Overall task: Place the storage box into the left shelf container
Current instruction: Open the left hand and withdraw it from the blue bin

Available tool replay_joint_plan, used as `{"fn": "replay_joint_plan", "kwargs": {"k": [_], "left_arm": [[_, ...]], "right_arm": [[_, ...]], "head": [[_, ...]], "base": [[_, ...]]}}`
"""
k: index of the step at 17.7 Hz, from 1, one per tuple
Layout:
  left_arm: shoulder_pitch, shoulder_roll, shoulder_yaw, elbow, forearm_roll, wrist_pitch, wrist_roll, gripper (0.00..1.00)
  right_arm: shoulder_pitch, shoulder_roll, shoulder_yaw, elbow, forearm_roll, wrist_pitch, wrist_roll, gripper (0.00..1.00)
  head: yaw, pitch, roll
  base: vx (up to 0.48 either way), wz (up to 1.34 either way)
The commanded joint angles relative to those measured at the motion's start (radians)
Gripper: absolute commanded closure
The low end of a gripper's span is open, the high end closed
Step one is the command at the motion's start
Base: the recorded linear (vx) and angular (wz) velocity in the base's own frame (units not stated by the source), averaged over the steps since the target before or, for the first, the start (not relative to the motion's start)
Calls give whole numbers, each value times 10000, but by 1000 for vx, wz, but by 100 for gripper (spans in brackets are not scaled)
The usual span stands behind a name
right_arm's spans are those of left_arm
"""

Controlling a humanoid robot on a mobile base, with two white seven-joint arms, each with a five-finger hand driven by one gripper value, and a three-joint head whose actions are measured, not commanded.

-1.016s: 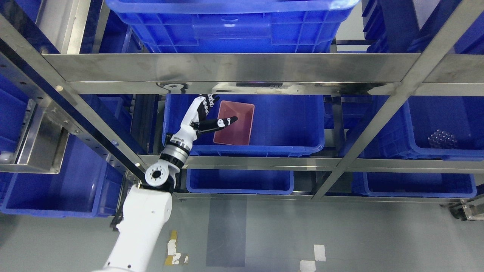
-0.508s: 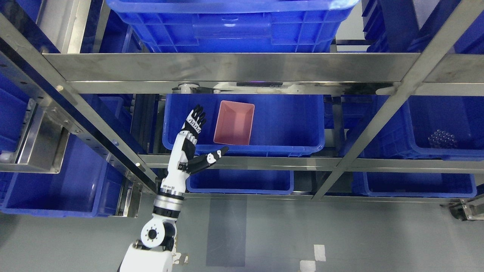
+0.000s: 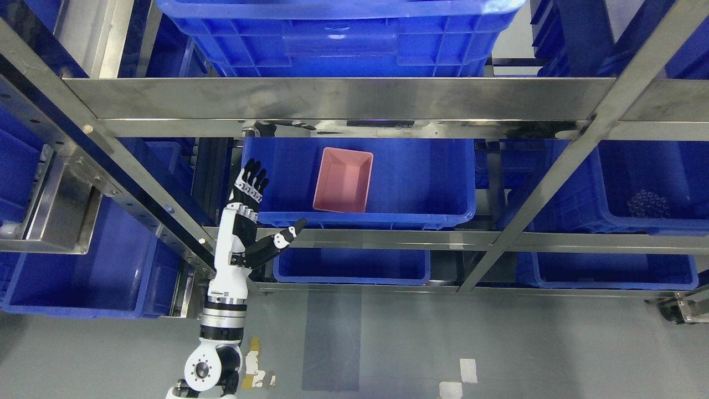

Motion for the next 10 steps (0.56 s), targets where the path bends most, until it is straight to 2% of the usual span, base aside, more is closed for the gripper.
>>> {"fn": "replay_joint_plan", "kwargs": {"k": [1, 10], "left_arm": [[283, 174, 551, -1395, 11, 365, 105, 0], [298, 174, 521, -1395, 11, 334, 74, 0]], "right_arm": [[-62, -175, -30, -175, -15, -4, -47, 0], [-62, -175, -30, -175, -15, -4, -47, 0]], "head": [[0, 0, 0], [0, -1, 0]], "base": [[0, 0], [0, 0]]}}
